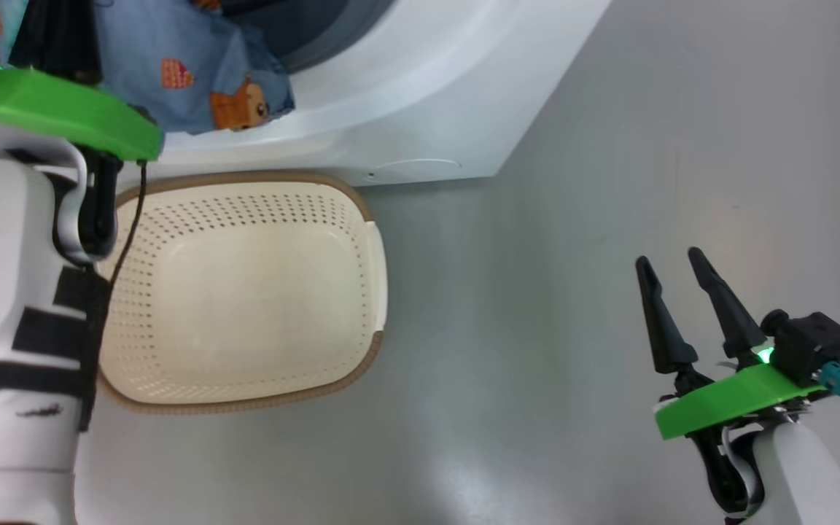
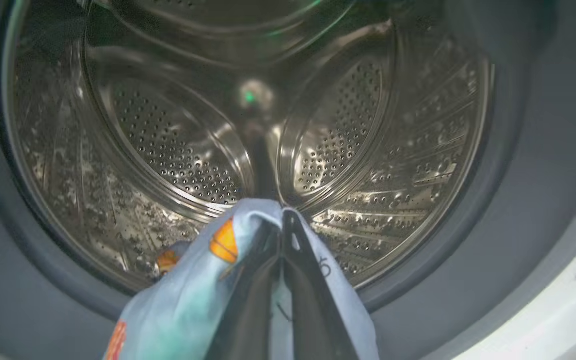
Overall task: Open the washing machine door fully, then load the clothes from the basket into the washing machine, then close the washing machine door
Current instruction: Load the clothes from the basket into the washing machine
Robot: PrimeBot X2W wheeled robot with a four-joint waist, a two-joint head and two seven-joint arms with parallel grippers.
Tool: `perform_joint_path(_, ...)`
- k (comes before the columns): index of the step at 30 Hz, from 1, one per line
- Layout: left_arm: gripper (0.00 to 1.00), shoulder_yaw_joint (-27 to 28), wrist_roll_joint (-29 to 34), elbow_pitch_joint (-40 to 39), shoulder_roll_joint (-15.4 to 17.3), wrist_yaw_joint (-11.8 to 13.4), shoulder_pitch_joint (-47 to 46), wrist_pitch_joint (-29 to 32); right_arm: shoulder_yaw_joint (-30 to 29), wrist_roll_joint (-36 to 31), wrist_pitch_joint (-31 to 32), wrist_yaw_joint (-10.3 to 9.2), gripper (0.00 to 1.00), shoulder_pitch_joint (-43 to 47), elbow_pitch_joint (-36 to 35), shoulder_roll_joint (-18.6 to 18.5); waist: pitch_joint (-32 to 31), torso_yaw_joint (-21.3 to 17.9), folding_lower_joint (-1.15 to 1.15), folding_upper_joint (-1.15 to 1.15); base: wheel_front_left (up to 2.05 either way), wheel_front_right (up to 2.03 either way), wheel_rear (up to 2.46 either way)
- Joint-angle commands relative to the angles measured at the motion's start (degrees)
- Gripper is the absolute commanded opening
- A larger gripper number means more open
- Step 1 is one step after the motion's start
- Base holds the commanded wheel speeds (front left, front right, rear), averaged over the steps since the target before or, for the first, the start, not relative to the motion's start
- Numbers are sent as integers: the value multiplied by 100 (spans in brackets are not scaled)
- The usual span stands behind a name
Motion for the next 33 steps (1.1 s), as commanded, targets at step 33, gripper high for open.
perform_joint_path(33,0,551,754,529,454,-5,-2114,-29,523,46,-28,9,100,-488,-142,211,754,-620,0,0,0,0,0)
